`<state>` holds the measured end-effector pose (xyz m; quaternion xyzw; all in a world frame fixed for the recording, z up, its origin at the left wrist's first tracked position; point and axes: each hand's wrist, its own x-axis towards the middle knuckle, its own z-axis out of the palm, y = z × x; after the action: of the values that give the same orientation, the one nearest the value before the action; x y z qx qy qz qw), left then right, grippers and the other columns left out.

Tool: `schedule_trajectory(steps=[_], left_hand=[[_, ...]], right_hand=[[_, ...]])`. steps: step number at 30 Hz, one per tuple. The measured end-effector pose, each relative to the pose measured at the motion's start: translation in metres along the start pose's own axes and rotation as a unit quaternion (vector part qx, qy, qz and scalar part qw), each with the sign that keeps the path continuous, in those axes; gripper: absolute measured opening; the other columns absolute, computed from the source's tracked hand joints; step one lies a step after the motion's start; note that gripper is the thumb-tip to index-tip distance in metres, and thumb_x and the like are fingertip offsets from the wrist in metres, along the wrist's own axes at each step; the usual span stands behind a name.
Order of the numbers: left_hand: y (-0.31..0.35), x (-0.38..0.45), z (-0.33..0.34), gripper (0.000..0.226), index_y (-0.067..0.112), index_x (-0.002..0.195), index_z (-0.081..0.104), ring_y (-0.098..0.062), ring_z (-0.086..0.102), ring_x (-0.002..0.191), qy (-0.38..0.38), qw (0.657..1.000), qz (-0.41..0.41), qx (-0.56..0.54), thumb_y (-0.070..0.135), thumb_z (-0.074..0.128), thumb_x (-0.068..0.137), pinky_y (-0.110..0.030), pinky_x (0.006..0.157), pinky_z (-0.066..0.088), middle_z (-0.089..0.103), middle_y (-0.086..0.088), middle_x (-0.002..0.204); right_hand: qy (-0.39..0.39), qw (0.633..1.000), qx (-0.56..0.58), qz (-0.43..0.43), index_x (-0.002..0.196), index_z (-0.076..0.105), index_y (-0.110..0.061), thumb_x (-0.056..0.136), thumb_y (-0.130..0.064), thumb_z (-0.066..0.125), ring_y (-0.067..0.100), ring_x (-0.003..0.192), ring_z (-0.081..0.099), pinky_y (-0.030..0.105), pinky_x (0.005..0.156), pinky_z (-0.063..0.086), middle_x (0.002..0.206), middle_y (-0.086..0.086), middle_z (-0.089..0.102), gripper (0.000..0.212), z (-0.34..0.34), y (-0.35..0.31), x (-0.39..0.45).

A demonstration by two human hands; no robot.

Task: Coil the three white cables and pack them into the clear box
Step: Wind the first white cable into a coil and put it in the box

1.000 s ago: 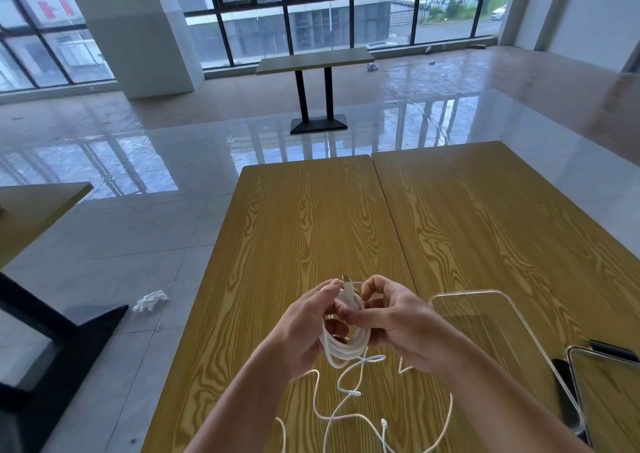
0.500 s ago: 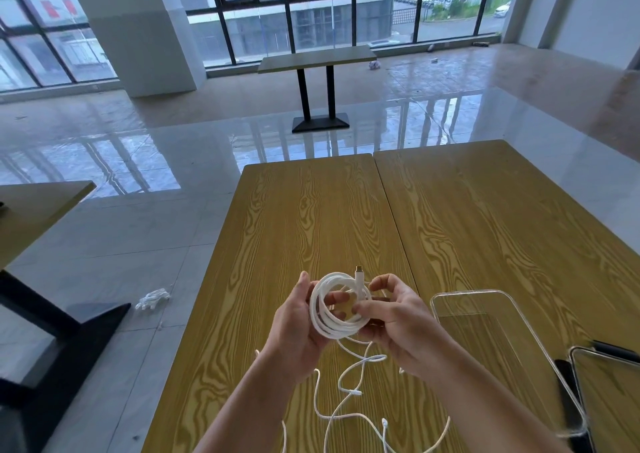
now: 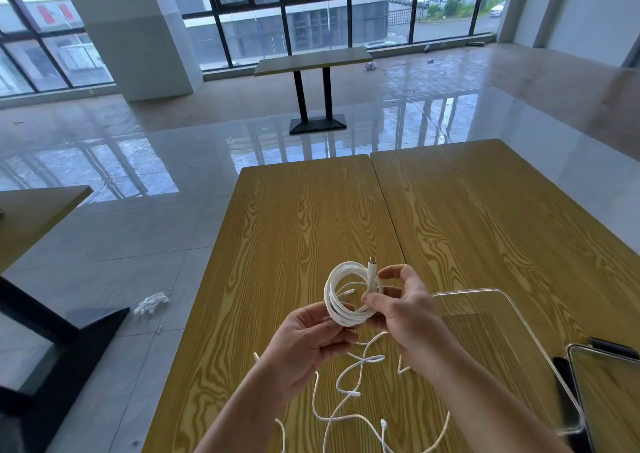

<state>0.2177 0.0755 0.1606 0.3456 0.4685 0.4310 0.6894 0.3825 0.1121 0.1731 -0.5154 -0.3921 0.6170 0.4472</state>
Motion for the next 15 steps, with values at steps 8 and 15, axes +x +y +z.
schedule_trajectory(steps=[8,15], left_hand=[[0.001,-0.004,0.012,0.014,0.019,0.087,0.080,-0.014,0.065,0.070,0.024,0.996,0.020,0.084,0.015,0.067,0.090,-0.029,0.073,0.056,0.073,-0.008,0.083],[-0.002,-0.002,0.012,0.036,0.015,0.089,0.078,-0.015,0.062,0.066,0.055,0.992,0.034,0.111,0.000,0.046,0.098,-0.032,0.071,0.056,0.063,-0.004,0.075]], right_hand=[[-0.015,0.993,-0.103,-0.057,0.110,0.057,-0.032,0.091,-0.009,0.068,0.008,0.054,0.067,0.022,0.051,0.053,0.077,0.009,0.072,0.031,0.001,0.000,-0.006],[0.032,0.987,-0.120,-0.099,0.096,0.055,-0.025,0.096,-0.023,0.064,0.013,0.052,0.067,0.026,0.047,0.054,0.079,0.007,0.073,0.009,0.000,0.001,-0.006]])
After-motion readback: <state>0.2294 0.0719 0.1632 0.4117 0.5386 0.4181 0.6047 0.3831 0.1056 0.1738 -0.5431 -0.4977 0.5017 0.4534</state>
